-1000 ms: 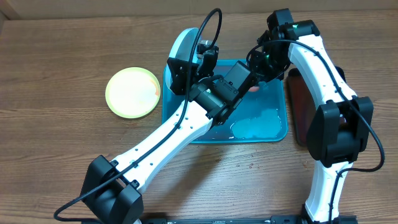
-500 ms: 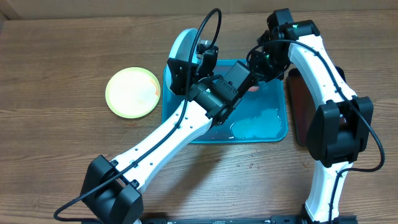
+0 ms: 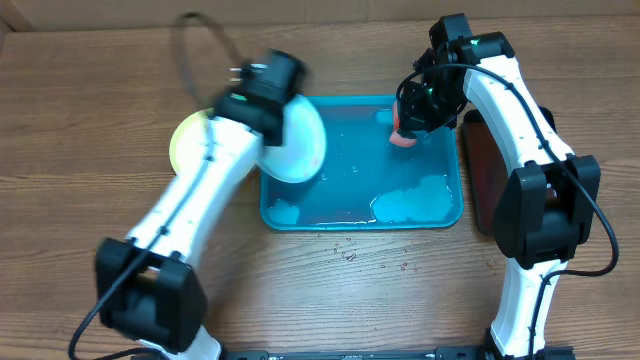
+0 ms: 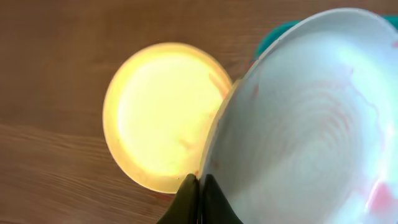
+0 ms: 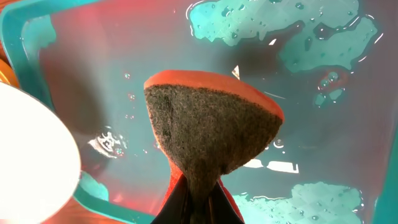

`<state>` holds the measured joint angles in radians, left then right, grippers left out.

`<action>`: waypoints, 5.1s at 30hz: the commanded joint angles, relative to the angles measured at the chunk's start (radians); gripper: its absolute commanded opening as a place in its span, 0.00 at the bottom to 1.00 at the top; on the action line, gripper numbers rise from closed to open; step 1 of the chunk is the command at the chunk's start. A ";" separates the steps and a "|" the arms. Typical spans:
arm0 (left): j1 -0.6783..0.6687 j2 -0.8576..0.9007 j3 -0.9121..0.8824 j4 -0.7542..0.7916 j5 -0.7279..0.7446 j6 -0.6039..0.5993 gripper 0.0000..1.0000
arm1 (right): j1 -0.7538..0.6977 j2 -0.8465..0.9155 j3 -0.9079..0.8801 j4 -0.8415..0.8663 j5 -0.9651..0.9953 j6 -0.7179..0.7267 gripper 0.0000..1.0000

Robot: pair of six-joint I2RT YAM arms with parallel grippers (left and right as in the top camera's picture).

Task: Clean dirty plates on tray and stack at the side

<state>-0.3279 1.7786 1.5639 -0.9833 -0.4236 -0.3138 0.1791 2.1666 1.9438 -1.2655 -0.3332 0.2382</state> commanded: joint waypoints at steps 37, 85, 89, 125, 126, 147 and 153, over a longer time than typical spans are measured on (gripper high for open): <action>0.623 0.000 -0.372 0.417 0.606 0.077 0.50 | 0.002 -0.033 0.021 0.007 0.000 -0.004 0.04; 0.249 0.000 0.042 0.074 0.501 0.150 1.00 | -0.343 -0.147 -0.297 0.039 0.375 -0.056 0.40; 0.249 0.000 0.042 0.074 0.501 0.150 1.00 | -0.343 -0.158 -0.285 0.003 0.307 -0.056 0.41; 0.249 0.000 0.042 0.074 0.501 0.150 1.00 | -0.341 -1.040 -0.058 -0.335 0.105 -0.039 1.00; 0.249 0.000 0.042 0.074 0.501 0.150 1.00 | -0.338 -1.045 -0.070 -0.306 0.110 -0.043 1.00; 0.249 0.000 0.042 0.074 0.501 0.150 1.00 | -0.129 -1.621 -1.295 1.046 0.121 -0.135 1.00; 0.249 0.000 0.042 0.074 0.501 0.150 1.00 | -0.041 -1.854 -1.626 1.263 0.225 -0.134 1.00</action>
<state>-0.0792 1.7786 1.5906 -0.9112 0.0780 -0.1574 0.1070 0.4019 0.4080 -0.0540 -0.1757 0.1070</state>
